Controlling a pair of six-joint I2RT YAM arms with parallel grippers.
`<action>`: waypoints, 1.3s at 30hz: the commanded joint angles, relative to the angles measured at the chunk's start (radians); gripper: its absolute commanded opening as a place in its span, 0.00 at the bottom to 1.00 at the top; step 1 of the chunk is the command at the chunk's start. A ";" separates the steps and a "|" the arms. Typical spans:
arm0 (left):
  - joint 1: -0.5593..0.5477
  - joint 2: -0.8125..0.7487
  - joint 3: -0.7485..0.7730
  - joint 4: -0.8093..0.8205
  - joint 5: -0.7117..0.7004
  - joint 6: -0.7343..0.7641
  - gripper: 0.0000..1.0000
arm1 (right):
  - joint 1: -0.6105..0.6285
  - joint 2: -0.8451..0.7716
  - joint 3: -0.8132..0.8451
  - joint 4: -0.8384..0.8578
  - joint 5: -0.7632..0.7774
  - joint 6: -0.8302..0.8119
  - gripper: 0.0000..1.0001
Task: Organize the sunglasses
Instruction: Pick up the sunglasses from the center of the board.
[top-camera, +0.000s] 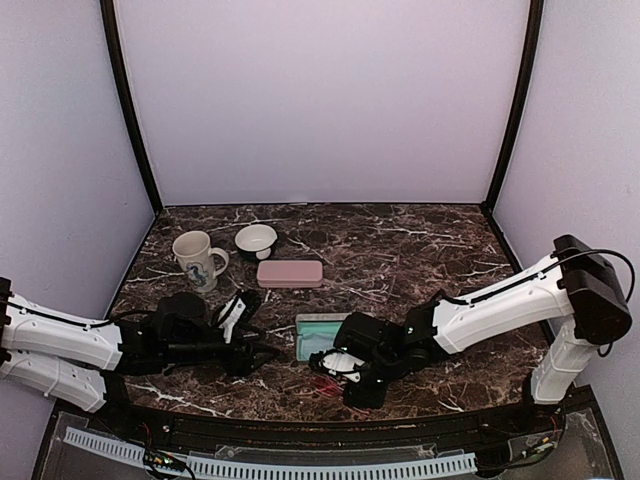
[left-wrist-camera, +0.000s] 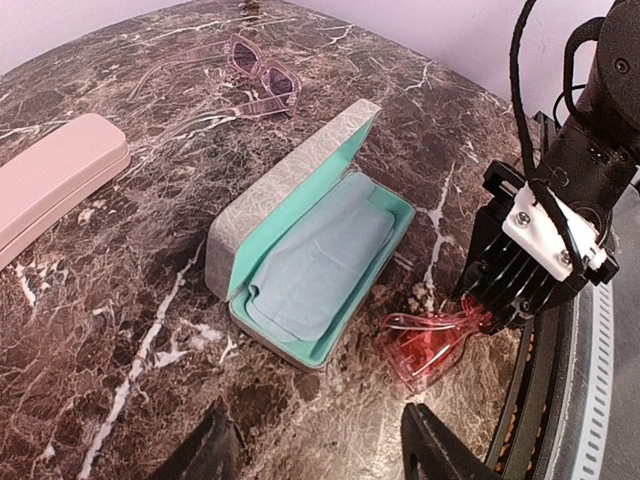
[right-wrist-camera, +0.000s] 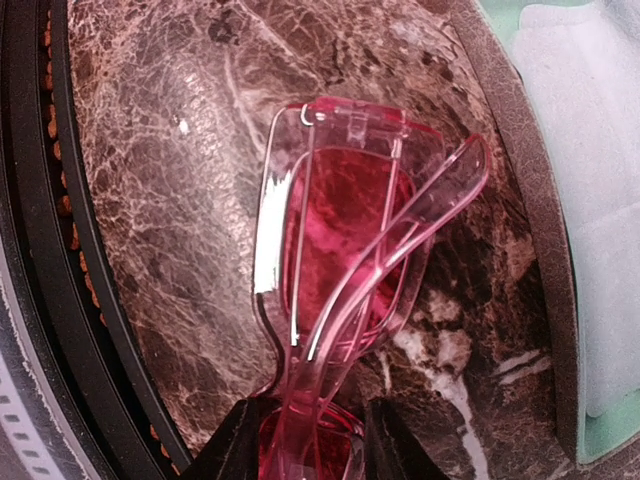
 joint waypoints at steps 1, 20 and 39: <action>-0.004 0.004 -0.009 0.026 0.014 -0.009 0.58 | 0.020 0.017 0.009 -0.003 0.030 0.010 0.35; -0.004 0.015 -0.014 0.041 0.014 -0.011 0.58 | 0.021 -0.034 0.006 0.002 0.047 0.012 0.10; -0.004 -0.026 -0.048 0.121 0.072 0.061 0.58 | -0.026 -0.109 -0.019 0.026 -0.032 -0.001 0.00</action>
